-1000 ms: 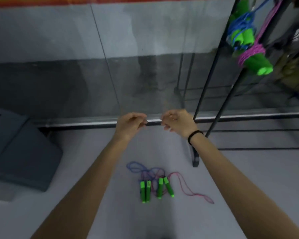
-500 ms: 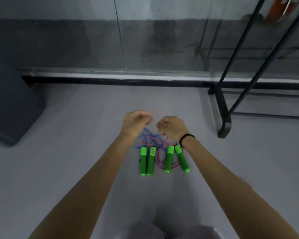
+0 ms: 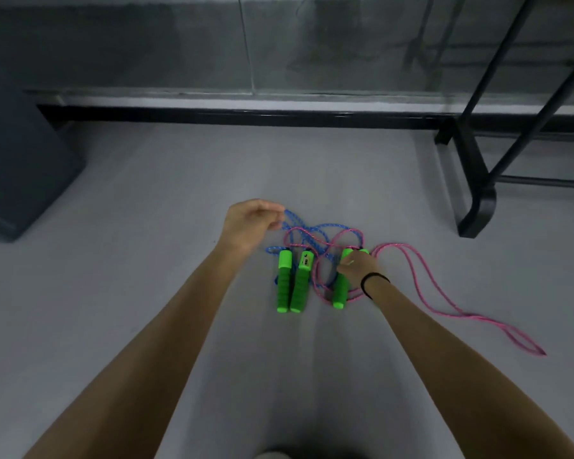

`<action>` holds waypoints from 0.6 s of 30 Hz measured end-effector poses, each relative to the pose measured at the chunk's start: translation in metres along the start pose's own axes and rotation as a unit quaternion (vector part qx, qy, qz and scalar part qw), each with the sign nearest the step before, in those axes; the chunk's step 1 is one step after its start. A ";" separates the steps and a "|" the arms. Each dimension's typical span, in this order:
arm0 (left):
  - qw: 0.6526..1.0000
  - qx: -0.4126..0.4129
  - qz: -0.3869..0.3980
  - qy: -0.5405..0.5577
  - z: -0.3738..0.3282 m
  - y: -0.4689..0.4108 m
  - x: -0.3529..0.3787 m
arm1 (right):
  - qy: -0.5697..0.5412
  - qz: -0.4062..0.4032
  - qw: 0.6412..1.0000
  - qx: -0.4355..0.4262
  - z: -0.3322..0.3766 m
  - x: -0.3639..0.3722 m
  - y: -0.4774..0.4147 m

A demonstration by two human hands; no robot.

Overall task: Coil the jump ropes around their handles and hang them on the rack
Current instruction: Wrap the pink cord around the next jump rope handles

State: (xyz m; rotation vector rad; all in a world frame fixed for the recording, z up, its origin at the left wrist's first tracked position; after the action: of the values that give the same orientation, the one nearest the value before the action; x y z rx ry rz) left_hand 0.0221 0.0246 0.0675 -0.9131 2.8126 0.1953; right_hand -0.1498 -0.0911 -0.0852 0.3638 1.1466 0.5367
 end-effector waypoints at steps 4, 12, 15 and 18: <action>1.000 -0.002 0.002 -0.001 0.006 -0.013 0.001 | -0.001 -0.032 0.997 0.070 -0.027 0.018 -0.033; 0.999 -0.022 0.021 -0.034 0.014 -0.029 0.007 | 0.021 0.038 0.983 0.180 -0.067 0.062 -0.048; 0.998 -0.028 0.030 -0.040 0.018 -0.030 0.009 | 0.026 -0.018 0.984 0.173 -0.062 0.070 -0.051; 0.998 -0.036 0.027 -0.038 0.020 -0.029 0.007 | 0.020 -0.044 0.981 0.189 -0.059 0.072 -0.049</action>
State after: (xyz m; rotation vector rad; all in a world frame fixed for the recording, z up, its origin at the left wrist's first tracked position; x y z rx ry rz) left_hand 0.0365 0.0008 0.0443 -0.8280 2.7783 0.3332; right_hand -0.1717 -0.0901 -0.1878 0.6286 1.2979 0.2459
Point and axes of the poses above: each hand's wrist, its own y-axis away from the middle knuckle, its own x-axis out of the palm, z = x × y, the point moved 7 cm from there along -y, towards the middle knuckle, and after that the axes turned 7 degrees about x, right-handed, at the moved point
